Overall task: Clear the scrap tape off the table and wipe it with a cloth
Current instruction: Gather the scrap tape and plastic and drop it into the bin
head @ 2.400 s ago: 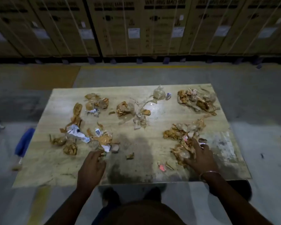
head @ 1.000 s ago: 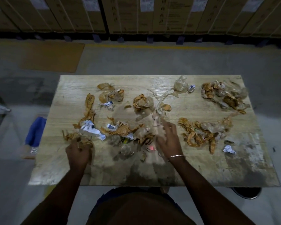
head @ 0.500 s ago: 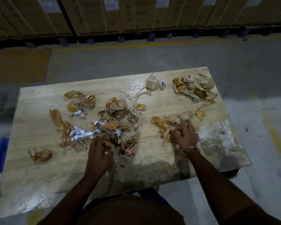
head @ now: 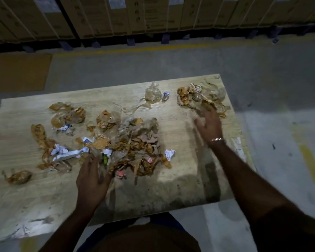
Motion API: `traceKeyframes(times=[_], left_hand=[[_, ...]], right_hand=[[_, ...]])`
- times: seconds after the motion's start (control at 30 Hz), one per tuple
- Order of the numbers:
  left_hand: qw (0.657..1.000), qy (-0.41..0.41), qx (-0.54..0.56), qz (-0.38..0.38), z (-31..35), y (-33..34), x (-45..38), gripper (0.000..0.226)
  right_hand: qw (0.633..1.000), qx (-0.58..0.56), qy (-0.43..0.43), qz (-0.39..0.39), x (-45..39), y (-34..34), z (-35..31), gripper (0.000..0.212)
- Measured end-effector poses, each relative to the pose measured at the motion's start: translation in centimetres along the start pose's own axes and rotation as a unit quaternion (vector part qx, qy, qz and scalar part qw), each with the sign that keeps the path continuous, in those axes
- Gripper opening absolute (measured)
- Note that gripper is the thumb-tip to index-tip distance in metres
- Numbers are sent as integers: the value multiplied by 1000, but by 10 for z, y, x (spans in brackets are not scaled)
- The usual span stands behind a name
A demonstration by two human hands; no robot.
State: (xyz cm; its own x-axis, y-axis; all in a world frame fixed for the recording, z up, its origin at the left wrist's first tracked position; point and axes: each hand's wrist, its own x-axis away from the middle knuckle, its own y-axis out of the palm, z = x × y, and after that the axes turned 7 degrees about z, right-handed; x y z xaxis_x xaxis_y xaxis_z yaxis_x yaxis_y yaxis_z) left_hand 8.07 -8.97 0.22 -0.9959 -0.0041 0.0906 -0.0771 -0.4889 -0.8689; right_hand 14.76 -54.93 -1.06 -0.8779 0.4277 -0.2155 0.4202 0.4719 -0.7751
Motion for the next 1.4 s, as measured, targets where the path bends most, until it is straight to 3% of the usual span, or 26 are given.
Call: traceKeyframes(times=[0.17,0.27,0.37,0.53,0.67,0.73,0.83,0.9,1.0,1.13,1.23,1.4], left_hand=[[999,16,40,-23,1,15,21,96],[996,-6,79,-45,7,23,34,106],[995,-6,84,-57,12,29,45,102],[994,-16,97,-55,15,37,54,71],[995,9,86,-51,14,34,49,71],[995,7,87,-50,12,32,47,74],[995,5,88,-43,14,33,46,77],[995,3,90,-40,13,34,47,76],[993,0,110,-31,13,33,49,75],[993,3,112,-25,21,28,52,80],[994,-12,108,-11,19,25,53,85],[991,-63,120,10,6,20,64,69]], right_hand=[[987,84,127,-50,-96,-18,59,101],[978,24,172,-116,-128,-2,61,101],[982,33,89,-164,-124,34,46,78],[970,8,-62,-234,-54,78,-3,81],[939,-17,-190,-285,-14,64,-29,75],[953,-54,-167,-246,-13,48,-18,72],[986,-77,-34,-142,-11,28,22,82],[985,-73,3,-156,0,24,37,89],[960,-111,-62,-250,17,26,17,70],[962,-126,-138,-199,-17,48,-39,53],[964,-110,-144,-194,-61,83,-94,56],[943,-44,-156,-291,-124,150,-174,67]])
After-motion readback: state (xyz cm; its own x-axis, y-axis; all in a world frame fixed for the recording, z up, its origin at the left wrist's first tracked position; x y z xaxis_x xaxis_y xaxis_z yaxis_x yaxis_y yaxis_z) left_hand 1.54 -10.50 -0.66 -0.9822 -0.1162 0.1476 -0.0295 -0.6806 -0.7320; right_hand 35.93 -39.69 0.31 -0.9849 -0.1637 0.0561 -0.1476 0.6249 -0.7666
